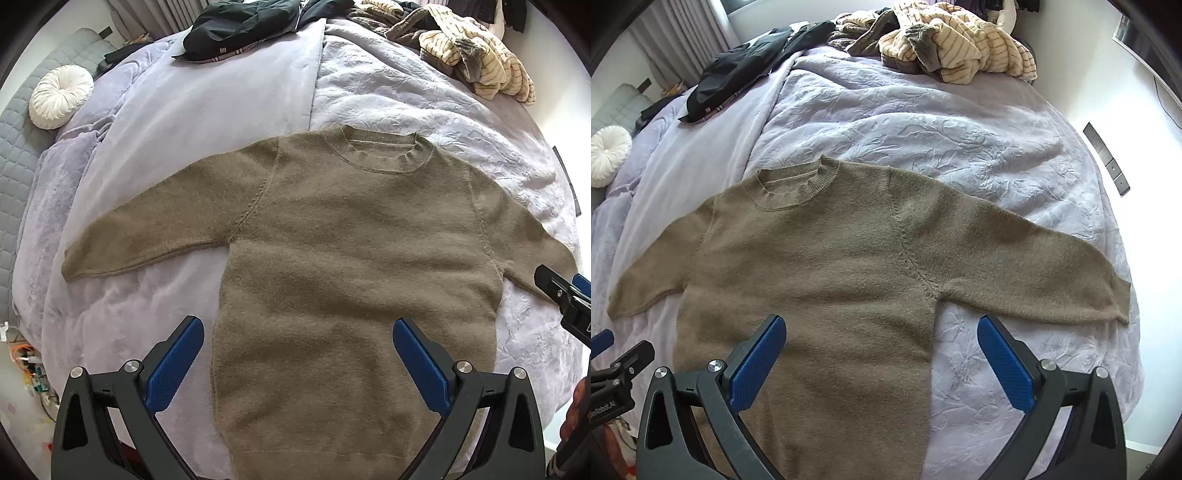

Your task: Fold small clothes

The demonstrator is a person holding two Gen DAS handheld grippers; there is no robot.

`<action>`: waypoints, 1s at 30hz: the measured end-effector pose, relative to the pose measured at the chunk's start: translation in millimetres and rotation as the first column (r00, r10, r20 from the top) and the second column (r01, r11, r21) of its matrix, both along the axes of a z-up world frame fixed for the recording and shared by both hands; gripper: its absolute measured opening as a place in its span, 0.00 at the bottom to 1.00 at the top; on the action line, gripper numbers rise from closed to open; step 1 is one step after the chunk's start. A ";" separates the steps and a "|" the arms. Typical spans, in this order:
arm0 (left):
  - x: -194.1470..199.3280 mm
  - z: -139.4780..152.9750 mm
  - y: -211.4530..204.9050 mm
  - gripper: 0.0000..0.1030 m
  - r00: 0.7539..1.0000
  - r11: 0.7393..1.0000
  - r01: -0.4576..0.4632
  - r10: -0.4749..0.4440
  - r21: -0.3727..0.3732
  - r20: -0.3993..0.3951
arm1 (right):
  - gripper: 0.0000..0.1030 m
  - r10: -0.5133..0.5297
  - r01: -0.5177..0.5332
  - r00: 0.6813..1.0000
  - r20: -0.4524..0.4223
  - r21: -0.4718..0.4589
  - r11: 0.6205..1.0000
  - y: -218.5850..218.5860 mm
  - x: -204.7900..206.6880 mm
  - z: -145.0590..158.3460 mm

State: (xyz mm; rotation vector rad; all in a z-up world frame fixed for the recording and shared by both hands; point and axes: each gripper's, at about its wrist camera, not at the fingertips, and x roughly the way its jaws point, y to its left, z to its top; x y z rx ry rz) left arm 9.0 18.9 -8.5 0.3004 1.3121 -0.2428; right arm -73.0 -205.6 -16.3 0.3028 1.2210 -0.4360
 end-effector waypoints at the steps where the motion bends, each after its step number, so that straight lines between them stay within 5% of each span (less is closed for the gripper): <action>1: -0.4 -0.2 -0.3 1.00 1.000 1.000 0.000 0.000 0.002 -0.001 | 1.00 0.001 -0.001 1.000 -0.002 -0.002 1.000 -0.2 0.4 0.1; 7: -1.6 0.3 -0.5 1.00 1.000 0.999 0.019 -0.020 0.051 0.024 | 1.00 -0.001 0.001 1.000 -0.025 0.010 1.000 2.1 0.0 -1.9; 30: -5.4 1.7 21.2 1.00 1.000 0.999 -0.021 0.021 -0.038 0.008 | 1.00 -0.029 0.027 0.996 -0.083 -0.037 0.999 21.3 -17.6 7.3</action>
